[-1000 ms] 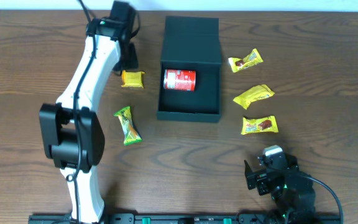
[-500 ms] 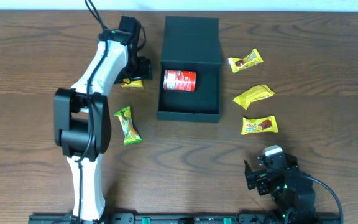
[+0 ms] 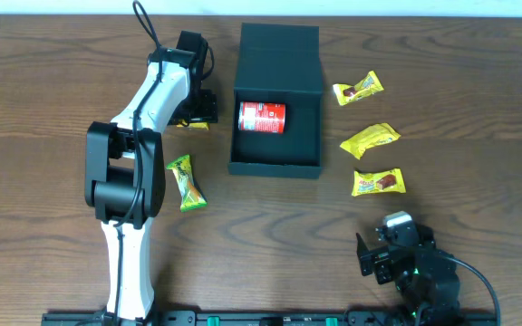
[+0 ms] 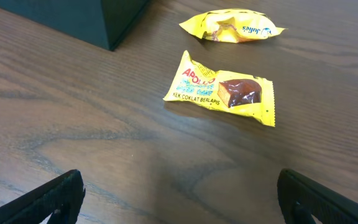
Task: Pack container
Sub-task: 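Move the left gripper to the yellow Julie's Le-mond pack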
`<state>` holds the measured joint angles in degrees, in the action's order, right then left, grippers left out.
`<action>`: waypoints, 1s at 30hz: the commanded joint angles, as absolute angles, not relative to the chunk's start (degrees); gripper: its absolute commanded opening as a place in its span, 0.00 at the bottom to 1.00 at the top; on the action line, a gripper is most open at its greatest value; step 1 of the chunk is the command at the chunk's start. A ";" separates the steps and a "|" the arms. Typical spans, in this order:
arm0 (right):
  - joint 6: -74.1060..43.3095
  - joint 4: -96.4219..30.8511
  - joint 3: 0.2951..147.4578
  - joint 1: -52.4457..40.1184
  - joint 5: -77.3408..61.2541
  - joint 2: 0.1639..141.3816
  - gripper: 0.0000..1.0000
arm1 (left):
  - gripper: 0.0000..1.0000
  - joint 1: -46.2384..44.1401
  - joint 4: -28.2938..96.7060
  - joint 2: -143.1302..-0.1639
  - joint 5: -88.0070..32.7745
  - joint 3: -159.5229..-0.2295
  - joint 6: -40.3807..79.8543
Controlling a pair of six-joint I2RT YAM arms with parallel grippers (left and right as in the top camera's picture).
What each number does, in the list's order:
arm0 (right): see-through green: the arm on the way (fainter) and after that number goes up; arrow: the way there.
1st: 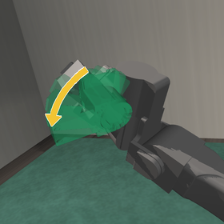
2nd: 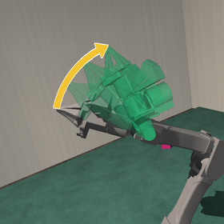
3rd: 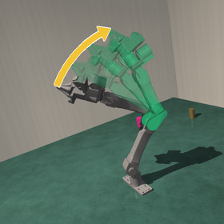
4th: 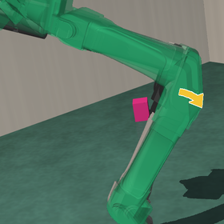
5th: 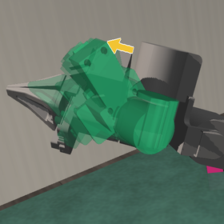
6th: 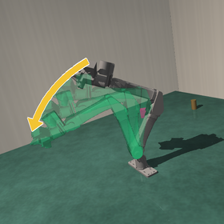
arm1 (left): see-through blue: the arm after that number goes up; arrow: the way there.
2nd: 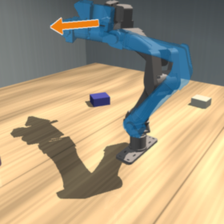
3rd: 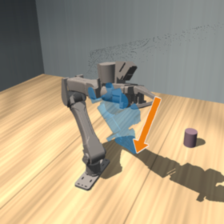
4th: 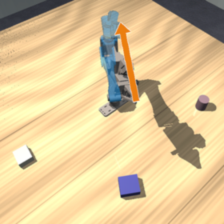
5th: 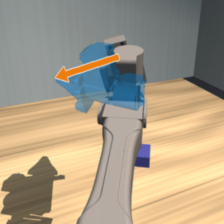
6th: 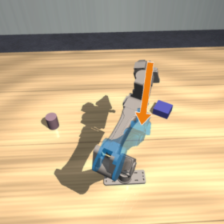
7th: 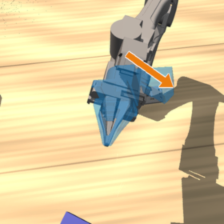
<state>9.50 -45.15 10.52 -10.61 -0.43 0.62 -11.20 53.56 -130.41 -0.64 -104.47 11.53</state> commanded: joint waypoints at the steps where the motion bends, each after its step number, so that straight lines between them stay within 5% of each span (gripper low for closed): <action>1: 9.93 -45.23 10.07 -10.09 -0.23 0.34 0.99 | 0.70 -11.07 53.71 -131.59 0.62 -104.27 10.59; 20: 9.93 -45.23 10.07 -10.09 -0.23 0.34 0.99 | 0.38 -11.07 55.18 -131.04 0.43 -105.65 10.31; 30: 9.93 -45.23 10.07 -10.09 -0.23 0.34 0.99 | 0.36 -12.23 56.71 -123.07 0.43 -112.86 10.48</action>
<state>9.50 -45.15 10.52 -10.61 -0.40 0.62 -11.49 56.58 -128.46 0.01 -109.75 10.46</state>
